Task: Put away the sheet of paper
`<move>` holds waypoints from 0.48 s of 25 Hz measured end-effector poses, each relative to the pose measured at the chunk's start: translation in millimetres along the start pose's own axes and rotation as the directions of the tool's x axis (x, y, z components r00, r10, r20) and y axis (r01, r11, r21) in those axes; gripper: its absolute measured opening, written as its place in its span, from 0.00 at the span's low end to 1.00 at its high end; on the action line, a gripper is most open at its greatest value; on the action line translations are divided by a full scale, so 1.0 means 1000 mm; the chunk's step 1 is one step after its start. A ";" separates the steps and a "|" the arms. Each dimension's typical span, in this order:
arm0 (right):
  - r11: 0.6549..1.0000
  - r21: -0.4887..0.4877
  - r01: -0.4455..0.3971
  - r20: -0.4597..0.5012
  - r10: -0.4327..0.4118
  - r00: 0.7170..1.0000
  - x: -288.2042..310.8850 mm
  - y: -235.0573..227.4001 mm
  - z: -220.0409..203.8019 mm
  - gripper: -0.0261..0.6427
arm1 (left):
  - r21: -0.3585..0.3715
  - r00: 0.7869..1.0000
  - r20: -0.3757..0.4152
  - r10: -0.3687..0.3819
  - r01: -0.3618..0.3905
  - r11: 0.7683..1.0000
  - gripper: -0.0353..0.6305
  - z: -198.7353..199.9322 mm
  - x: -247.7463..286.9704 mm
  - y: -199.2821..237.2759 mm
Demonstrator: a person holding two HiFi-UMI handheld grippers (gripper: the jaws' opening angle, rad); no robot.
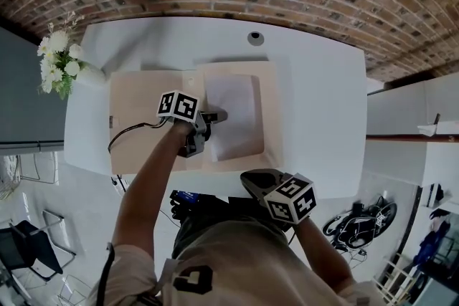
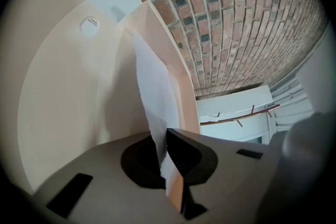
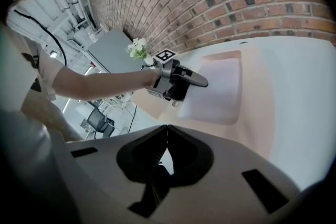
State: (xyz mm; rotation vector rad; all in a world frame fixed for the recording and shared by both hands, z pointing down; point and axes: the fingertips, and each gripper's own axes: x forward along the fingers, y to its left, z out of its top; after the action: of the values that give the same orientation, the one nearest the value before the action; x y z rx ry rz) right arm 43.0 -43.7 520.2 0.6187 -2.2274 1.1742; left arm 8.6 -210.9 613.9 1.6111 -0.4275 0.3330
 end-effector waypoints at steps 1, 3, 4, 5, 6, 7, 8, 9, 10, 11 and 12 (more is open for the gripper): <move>1.000 0.000 0.007 -0.002 -0.007 1.000 0.002 -0.003 0.000 0.07 | -0.002 1.000 -0.002 -0.001 0.001 1.000 0.08 0.000 0.000 0.000; 1.000 0.001 0.017 -0.002 -0.017 1.000 0.006 -0.007 0.001 0.07 | -0.006 1.000 -0.005 0.000 0.000 1.000 0.08 0.000 0.001 0.001; 1.000 0.002 0.019 -0.002 -0.019 1.000 0.007 -0.008 0.002 0.07 | -0.008 1.000 -0.007 0.000 0.000 1.000 0.08 0.000 0.001 0.001; 1.000 0.003 0.019 -0.003 -0.019 1.000 0.008 -0.009 0.002 0.07 | -0.010 1.000 -0.008 0.000 0.000 1.000 0.08 -0.001 0.002 0.001; 1.000 0.003 0.019 -0.006 -0.019 1.000 0.009 -0.010 0.003 0.07 | -0.013 1.000 -0.008 0.000 0.000 1.000 0.08 -0.001 0.002 0.001; 1.000 0.003 0.018 -0.010 -0.018 1.000 0.010 -0.010 0.003 0.07 | -0.015 1.000 -0.008 0.000 0.000 1.000 0.08 -0.001 0.002 0.001; 1.000 0.003 0.016 -0.013 -0.016 1.000 0.011 -0.010 0.002 0.07 | -0.017 1.000 -0.008 -0.001 0.001 1.000 0.08 0.000 0.002 0.002; 1.000 0.002 0.015 -0.016 -0.015 1.000 0.011 -0.010 0.002 0.07 | -0.018 1.000 -0.008 -0.002 0.002 1.000 0.08 0.000 0.003 0.002; 1.000 0.002 0.014 -0.018 -0.014 1.000 0.012 -0.009 0.003 0.07 | -0.018 1.000 -0.009 -0.003 0.003 1.000 0.08 0.000 0.003 0.002; 1.000 0.002 0.012 -0.019 -0.012 1.000 0.012 -0.009 0.003 0.07 | -0.018 1.000 -0.010 -0.003 0.003 1.000 0.08 0.000 0.003 0.002; 1.000 0.002 0.008 -0.019 -0.008 1.000 0.012 -0.008 0.003 0.07 | -0.017 1.000 -0.012 -0.003 0.002 1.000 0.08 0.000 0.003 0.002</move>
State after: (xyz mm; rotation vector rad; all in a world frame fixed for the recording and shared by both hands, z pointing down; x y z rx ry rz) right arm 38.2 -51.7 531.1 0.6145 -2.2056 1.1739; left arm 10.6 -211.7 617.4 1.5922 -0.4183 0.3360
